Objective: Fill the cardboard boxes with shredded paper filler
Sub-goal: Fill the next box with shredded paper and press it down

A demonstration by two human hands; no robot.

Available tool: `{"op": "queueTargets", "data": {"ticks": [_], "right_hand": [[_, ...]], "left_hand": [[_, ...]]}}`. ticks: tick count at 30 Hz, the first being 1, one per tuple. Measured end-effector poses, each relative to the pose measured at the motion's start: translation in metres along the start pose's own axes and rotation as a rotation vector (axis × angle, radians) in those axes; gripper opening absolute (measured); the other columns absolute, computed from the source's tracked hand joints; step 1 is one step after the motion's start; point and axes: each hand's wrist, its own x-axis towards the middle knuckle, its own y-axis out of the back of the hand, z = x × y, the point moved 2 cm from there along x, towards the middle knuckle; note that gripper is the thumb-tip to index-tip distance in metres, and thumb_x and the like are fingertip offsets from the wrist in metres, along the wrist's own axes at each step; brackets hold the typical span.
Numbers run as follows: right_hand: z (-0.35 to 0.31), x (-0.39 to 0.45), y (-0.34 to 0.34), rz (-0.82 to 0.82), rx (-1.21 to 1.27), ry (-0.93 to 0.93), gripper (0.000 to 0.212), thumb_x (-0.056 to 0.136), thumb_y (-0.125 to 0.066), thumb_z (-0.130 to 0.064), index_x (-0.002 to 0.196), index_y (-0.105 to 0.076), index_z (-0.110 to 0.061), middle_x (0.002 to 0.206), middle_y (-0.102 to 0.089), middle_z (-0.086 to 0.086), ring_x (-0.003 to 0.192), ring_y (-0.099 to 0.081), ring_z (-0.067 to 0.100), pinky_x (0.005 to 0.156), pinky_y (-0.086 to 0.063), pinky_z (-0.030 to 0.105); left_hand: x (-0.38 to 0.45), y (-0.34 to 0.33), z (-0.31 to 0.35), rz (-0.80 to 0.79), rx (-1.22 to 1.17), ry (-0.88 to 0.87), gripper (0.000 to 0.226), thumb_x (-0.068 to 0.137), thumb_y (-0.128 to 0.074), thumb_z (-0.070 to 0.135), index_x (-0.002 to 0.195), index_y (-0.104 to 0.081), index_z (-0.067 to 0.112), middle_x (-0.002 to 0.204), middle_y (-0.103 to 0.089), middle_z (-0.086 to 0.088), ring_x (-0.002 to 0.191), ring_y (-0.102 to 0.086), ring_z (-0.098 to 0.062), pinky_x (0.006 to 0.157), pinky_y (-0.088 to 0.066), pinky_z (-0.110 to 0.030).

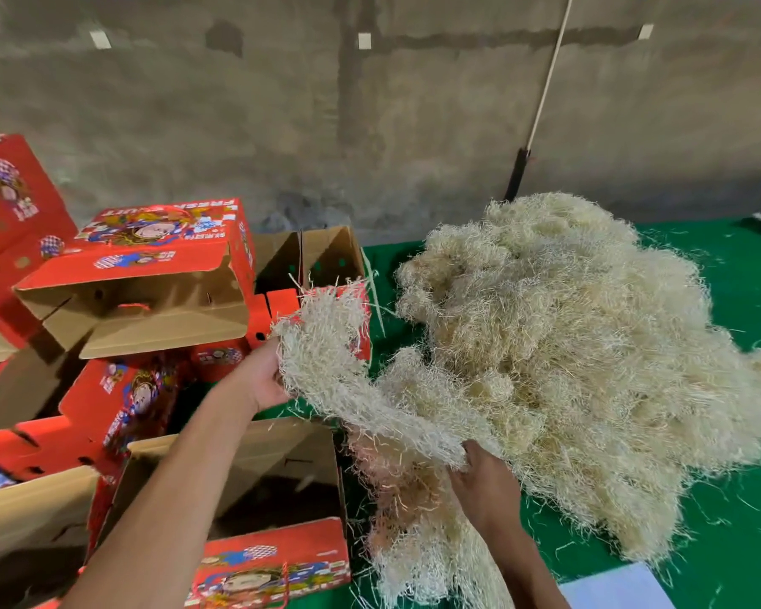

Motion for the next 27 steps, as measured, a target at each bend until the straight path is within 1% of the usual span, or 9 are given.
{"op": "queueTargets", "data": {"ticks": [3, 6, 10, 14, 16, 19, 24, 26, 27], "right_hand": [[0.002, 0.001, -0.005, -0.055, -0.089, -0.042, 0.023, 0.093, -0.058, -0.019, 0.115, -0.06, -0.022, 0.069, -0.046, -0.016, 0.054, -0.042, -0.003, 0.042, -0.02, 0.013], [0.022, -0.002, -0.013, -0.126, -0.141, -0.119, 0.036, 0.094, -0.05, -0.012, 0.127, -0.057, -0.023, 0.069, -0.051, -0.015, 0.05, -0.038, -0.004, 0.039, -0.019, 0.013], [0.041, -0.002, -0.02, -0.131, -0.096, -0.238, 0.031, 0.098, -0.053, -0.025, 0.128, -0.057, -0.02, 0.073, -0.054, -0.016, 0.054, -0.044, -0.003, 0.042, -0.033, 0.014], [0.029, 0.005, -0.022, -0.054, -0.101, -0.109, 0.047, 0.094, -0.058, -0.049, 0.133, -0.056, -0.022, 0.119, -0.064, -0.006, 0.09, -0.061, 0.007, 0.087, -0.055, 0.028], [0.006, 0.009, -0.021, -0.011, -0.145, 0.02, 0.071, 0.087, -0.051, -0.074, 0.139, -0.046, -0.026, 0.14, -0.051, -0.002, 0.121, -0.053, 0.013, 0.11, -0.043, 0.037], [-0.05, 0.017, -0.012, 0.062, 0.003, 0.223, 0.095, 0.08, -0.047, -0.085, 0.152, -0.029, -0.025, 0.16, -0.025, 0.001, 0.147, -0.025, 0.021, 0.124, -0.015, 0.044], [-0.158, 0.044, -0.007, 0.02, 0.159, 0.471, 0.118, 0.076, -0.073, -0.066, 0.161, -0.005, -0.02, 0.163, -0.007, -0.011, 0.154, -0.008, 0.019, 0.125, 0.0, 0.044], [-0.183, 0.054, -0.013, -0.073, 0.159, 0.45, 0.119, 0.08, -0.08, -0.044, 0.161, 0.004, -0.022, 0.154, -0.037, -0.004, 0.149, -0.026, 0.021, 0.125, 0.002, 0.039], [-0.189, 0.058, -0.016, -0.119, 0.188, 0.43, 0.118, 0.082, -0.079, -0.04, 0.16, 0.009, -0.023, 0.13, -0.059, -0.002, 0.139, -0.042, 0.024, 0.124, -0.006, 0.038]], "left_hand": [[-0.001, 0.006, 0.005, 0.06, 0.011, -0.05, 0.04, 0.096, -0.058, 0.04, 0.078, -0.083, 0.015, 0.098, -0.077, -0.012, 0.086, -0.075, -0.028, 0.06, -0.06, -0.037], [-0.005, 0.021, 0.017, 0.104, -0.067, -0.121, 0.039, 0.102, -0.049, 0.041, 0.094, -0.077, 0.016, 0.102, -0.076, -0.013, 0.089, -0.075, -0.029, 0.071, -0.059, -0.04], [-0.014, 0.044, 0.038, 0.196, -0.222, -0.164, 0.042, 0.103, -0.044, 0.046, 0.116, -0.07, 0.016, 0.114, -0.073, -0.014, 0.099, -0.072, -0.031, 0.083, -0.054, -0.045], [-0.018, 0.053, 0.056, 0.251, -0.348, -0.206, 0.051, 0.104, -0.038, 0.047, 0.106, -0.078, 0.015, 0.111, -0.074, -0.015, 0.101, -0.072, -0.032, 0.077, -0.056, -0.046], [-0.018, 0.047, 0.063, 0.185, -0.376, -0.253, 0.059, 0.105, -0.034, 0.046, 0.091, -0.083, 0.015, 0.105, -0.076, -0.013, 0.093, -0.074, -0.031, 0.067, -0.06, -0.043], [-0.029, 0.036, 0.074, 0.142, -0.447, -0.296, 0.053, 0.105, -0.037, 0.044, 0.097, -0.077, 0.01, 0.092, -0.077, -0.016, 0.078, -0.076, -0.032, 0.051, -0.059, -0.042], [-0.043, 0.021, 0.082, 0.131, -0.48, -0.303, 0.043, 0.104, -0.045, 0.041, 0.097, -0.066, 0.004, 0.079, -0.075, -0.021, 0.062, -0.073, -0.036, 0.042, -0.056, -0.044], [-0.045, 0.019, 0.087, 0.138, -0.467, -0.321, 0.043, 0.103, -0.046, 0.042, 0.098, -0.067, 0.005, 0.081, -0.075, -0.02, 0.065, -0.074, -0.035, 0.066, -0.06, -0.046], [-0.047, 0.021, 0.09, 0.129, -0.466, -0.327, 0.042, 0.103, -0.048, 0.042, 0.099, -0.068, 0.005, 0.084, -0.076, -0.019, 0.068, -0.075, -0.034, 0.08, -0.056, -0.048]]}}
